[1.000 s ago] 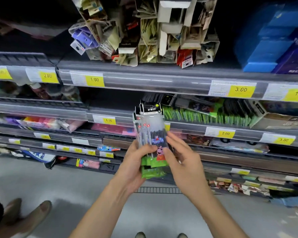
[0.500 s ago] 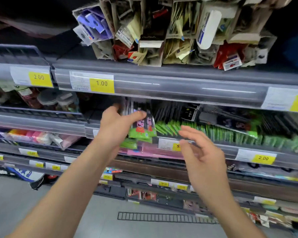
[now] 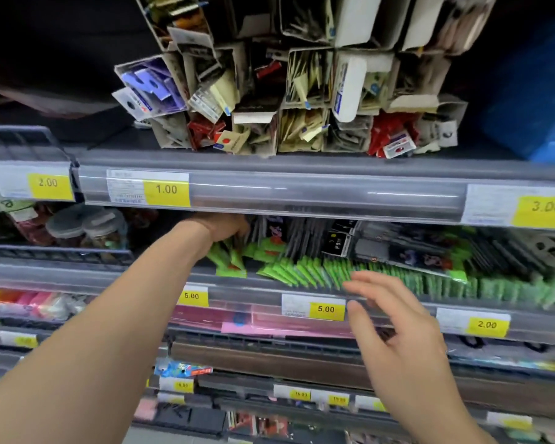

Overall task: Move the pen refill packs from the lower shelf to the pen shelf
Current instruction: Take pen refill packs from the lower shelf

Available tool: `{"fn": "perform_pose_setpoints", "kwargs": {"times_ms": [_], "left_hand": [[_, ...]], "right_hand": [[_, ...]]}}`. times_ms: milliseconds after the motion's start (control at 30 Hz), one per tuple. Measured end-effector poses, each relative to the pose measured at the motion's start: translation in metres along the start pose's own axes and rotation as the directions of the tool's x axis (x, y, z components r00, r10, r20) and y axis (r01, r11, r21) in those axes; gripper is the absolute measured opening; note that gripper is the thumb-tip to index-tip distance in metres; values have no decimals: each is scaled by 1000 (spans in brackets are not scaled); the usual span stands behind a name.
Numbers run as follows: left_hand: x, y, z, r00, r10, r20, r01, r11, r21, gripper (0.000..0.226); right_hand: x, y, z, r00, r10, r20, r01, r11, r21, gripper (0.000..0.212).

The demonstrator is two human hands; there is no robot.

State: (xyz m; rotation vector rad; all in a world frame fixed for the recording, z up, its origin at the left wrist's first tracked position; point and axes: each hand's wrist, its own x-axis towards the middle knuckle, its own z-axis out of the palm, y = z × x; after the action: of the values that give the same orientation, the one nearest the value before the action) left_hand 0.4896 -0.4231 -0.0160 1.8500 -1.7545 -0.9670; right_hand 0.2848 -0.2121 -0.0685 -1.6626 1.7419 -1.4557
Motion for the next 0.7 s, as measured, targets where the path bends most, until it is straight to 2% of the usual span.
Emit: {"fn": "perform_pose_setpoints", "kwargs": {"times_ms": [133,200,233,267,300,333,367,400,467,533,600,633,700], "left_hand": [[-11,-13,-2,983,-127,132,127,992,10,20],[-17,-12,3,981,-82,177,86,996,-12,18],[-18,-12,7,985,-59,163,60,998,-4,27],[-17,-12,12,991,-53,125,49,998,36,49],[-18,-12,17,996,-67,54,60,991,118,76],[-18,-13,21,995,-85,-46,92,981,168,94],[-18,-14,25,985,-88,-149,110,982,150,98],[-18,-14,27,973,-57,-225,79,993,92,93],[-22,-12,29,955,21,-297,-25,1000,-9,84],[-32,-1,30,971,3,-238,-19,998,-65,103],[-40,13,32,995,-39,-90,41,999,16,123],[-42,20,34,998,-50,-25,51,995,80,120],[-37,29,40,1000,-27,8,25,985,170,90]], "right_hand": [[-4,2,-19,999,1,-40,-1,1000,4,22],[-6,4,-25,999,0,-42,-1,1000,-11,22],[-6,4,-27,999,-3,-45,2,1000,-21,22],[-6,5,-29,999,-7,-48,6,1000,-30,22],[-6,4,-30,999,-12,-51,10,999,-37,23],[-5,4,-31,999,-16,-50,13,999,-43,24],[-4,4,-33,999,-22,-48,19,998,-59,24],[-2,5,-34,999,-33,-43,29,996,-89,24],[3,8,-37,998,-50,-26,45,985,-168,24],[10,8,-39,998,-65,-7,61,966,-252,26],[18,7,-36,995,-104,6,101,943,-317,27],[19,6,-36,994,-112,8,108,933,-343,27],[20,3,-33,992,-124,17,122,922,-367,28]]}}
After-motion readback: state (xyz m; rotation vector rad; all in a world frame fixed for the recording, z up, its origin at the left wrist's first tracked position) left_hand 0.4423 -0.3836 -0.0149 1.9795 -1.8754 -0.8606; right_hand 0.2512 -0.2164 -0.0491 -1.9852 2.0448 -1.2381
